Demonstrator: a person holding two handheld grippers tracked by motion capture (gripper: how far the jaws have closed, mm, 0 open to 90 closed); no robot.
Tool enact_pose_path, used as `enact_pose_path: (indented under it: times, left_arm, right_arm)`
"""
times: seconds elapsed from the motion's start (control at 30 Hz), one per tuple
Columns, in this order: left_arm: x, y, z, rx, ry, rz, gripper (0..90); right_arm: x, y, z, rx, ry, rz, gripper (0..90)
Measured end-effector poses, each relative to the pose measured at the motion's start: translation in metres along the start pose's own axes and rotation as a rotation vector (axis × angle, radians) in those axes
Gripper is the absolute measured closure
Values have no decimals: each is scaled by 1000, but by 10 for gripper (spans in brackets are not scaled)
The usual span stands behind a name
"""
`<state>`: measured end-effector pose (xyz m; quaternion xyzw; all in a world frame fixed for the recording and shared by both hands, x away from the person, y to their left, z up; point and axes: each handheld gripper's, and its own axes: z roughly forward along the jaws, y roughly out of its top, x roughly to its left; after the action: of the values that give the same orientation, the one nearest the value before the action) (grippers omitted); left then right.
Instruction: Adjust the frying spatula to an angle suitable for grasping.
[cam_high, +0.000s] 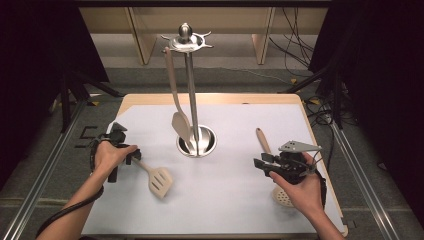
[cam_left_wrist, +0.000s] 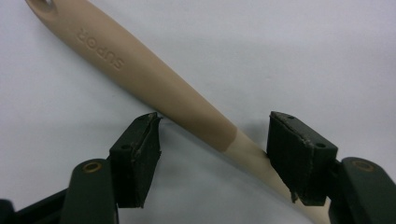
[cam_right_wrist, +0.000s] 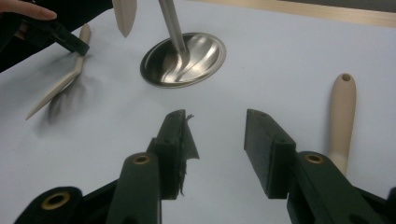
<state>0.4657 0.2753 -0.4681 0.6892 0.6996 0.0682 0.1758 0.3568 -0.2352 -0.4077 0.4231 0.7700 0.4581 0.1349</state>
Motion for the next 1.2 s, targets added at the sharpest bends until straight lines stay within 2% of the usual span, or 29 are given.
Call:
enact_pose_path:
  times: [0.13,0.17,0.2,0.23,0.27,0.3,0.37,0.4,0.43,0.47,0.5,0.53,0.57,0.6,0.63,0.8,0.83,0.87,0.9,0.97,1.0,1.07,1.13,1.17,1.2]
  left_arm:
    - [0,4,0,33,4,7,357]
    - [0,4,1,27,4,12,359]
    - [0,4,0,28,-3,30,372]
    - [0,5,0,27,-10,35,390]
    - [-1,6,0,17,-15,43,419]
    - [-1,6,0,25,-15,49,449]
    - [-3,8,0,36,-29,64,481]
    - [-5,9,0,36,-31,75,507]
    - [-7,10,1,40,-32,83,526]
    - [-10,10,0,51,-34,93,547]
    - [-12,11,0,59,-43,121,570]
    - [-15,12,-1,73,-39,135,594]
    - [-17,12,-1,77,-38,155,619]
    - [-19,11,-1,77,-34,168,639]
    - [-21,11,-1,88,-31,181,660]
    - [-29,9,-4,120,-1,244,752]
    - [-30,9,-5,129,4,267,755]
    - [-31,8,-4,123,11,258,754]
    - [-35,7,-4,124,17,229,754]
    - [-35,8,-4,131,33,279,751]
    - [-38,7,-4,141,37,251,747]
    - [-38,7,-3,147,36,274,730]
    - [-37,6,0,185,10,251,673]
    - [-37,5,1,183,4,237,646]
    - [-37,4,1,177,8,227,657]
  right_arm:
    - [0,0,-1,13,5,4,596]
    - [-1,0,-1,12,11,8,596]
    - [-1,0,-1,13,0,-1,596]
    - [-1,0,-1,14,0,0,596]
    - [1,-1,0,18,14,29,596]
    - [-1,-1,0,19,10,7,596]
    - [0,0,0,26,9,8,596]
    - [2,-1,0,26,20,34,596]
    - [1,0,-1,30,7,5,596]
    - [1,0,-1,31,8,5,596]
    - [1,0,-1,32,8,5,596]
    - [3,0,-1,39,18,36,596]
    - [2,-1,-1,38,18,36,596]
    - [4,-1,-1,41,26,62,596]
    - [2,-1,-1,37,22,44,597]
    - [1,-1,-2,33,16,37,597]
    - [1,-1,-2,33,16,35,597]
    - [1,-1,-2,31,16,36,597]
    - [2,-1,-2,35,18,38,597]
    - [2,-1,-2,33,18,39,597]
    - [1,-1,-2,29,15,33,597]
    - [1,-1,-2,30,15,35,596]
    - [2,-1,-2,38,25,52,596]
    - [1,-1,-2,35,20,49,596]
    - [1,-1,-1,31,18,37,597]
